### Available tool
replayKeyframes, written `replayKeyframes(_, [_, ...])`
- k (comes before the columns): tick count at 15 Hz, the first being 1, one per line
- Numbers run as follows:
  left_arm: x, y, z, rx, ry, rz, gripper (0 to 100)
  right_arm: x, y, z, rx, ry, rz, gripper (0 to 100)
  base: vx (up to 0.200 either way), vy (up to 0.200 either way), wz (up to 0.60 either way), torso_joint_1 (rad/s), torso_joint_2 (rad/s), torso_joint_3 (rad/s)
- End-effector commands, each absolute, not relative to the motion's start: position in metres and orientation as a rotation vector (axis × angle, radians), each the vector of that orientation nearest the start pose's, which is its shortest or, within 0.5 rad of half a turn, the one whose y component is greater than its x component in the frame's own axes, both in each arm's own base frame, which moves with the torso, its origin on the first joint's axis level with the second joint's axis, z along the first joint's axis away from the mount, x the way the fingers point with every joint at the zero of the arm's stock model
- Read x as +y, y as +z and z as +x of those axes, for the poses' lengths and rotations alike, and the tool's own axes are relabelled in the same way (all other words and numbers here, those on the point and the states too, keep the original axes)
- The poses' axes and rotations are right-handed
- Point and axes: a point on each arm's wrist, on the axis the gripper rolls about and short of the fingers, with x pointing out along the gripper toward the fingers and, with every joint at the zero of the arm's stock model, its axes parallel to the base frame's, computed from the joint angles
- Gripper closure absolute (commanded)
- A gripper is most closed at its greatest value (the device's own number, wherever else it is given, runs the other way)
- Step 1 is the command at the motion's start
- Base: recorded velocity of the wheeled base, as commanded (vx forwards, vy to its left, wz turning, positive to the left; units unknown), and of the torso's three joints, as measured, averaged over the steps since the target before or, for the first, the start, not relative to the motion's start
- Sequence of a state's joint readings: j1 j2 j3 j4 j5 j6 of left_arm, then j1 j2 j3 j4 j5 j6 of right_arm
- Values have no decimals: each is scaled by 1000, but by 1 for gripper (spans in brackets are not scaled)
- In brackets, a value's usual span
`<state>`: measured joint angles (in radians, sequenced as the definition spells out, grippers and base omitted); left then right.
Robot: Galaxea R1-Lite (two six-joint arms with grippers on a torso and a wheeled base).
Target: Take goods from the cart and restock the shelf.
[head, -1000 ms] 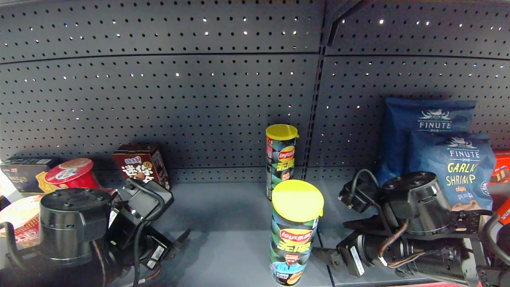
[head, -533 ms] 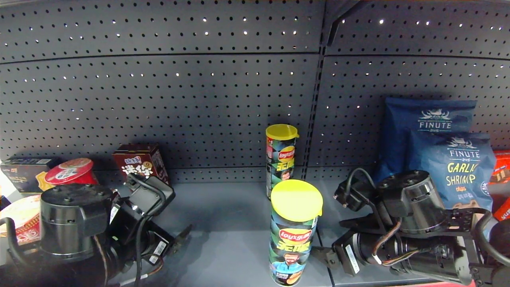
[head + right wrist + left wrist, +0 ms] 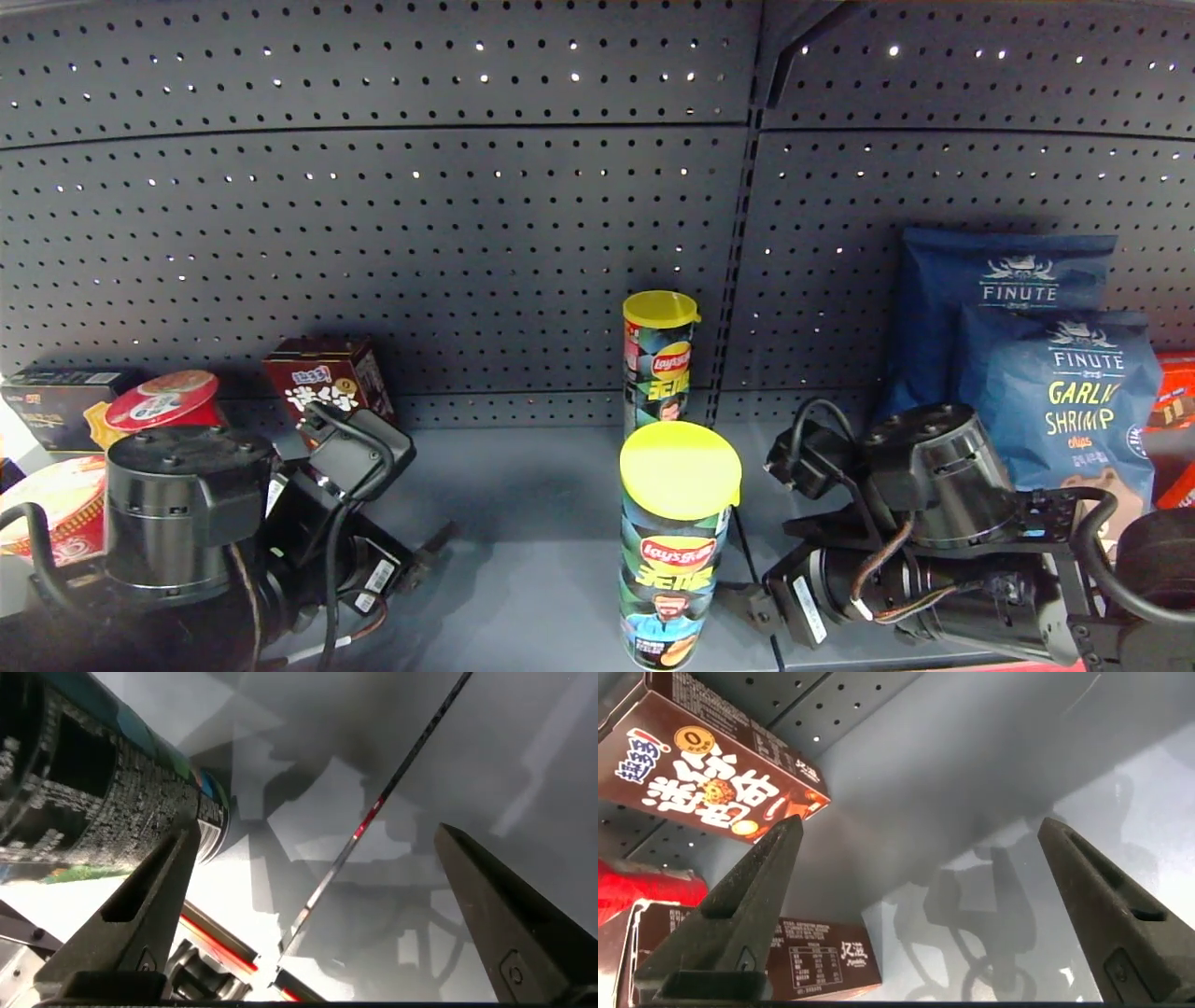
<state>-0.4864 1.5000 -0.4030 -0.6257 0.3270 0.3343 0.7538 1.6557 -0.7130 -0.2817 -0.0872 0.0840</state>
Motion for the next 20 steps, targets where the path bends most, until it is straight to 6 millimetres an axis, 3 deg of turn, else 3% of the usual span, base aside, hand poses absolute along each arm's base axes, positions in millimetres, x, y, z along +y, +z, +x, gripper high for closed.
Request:
replayKeyframes(1, [-97,131,197,409,-234,519,0,180,140,197,639,607,-192,0,0,0,0,0,0,0])
replayKeyframes(4, [-119,134,204,385,-295,531,0,172,143,194,632,596,-183,0,0,0,0,0,0,0])
replayKeyframes(8, [-153,129,219,377,-371,547,0,145,146,195,626,521,-150,0,0,0,0,0,0,0])
replayKeyframes(13, [-172,131,239,370,-304,494,0,137,144,191,632,506,-145,0,0,0,0,0,0,0])
replayKeyframes(17, [-171,125,228,428,-286,492,0,134,145,192,630,496,-143,0,0,0,0,0,0,0])
replayKeyframes(20, [-171,131,198,484,-234,434,0,133,147,191,623,496,-139,0,0,0,0,0,0,0])
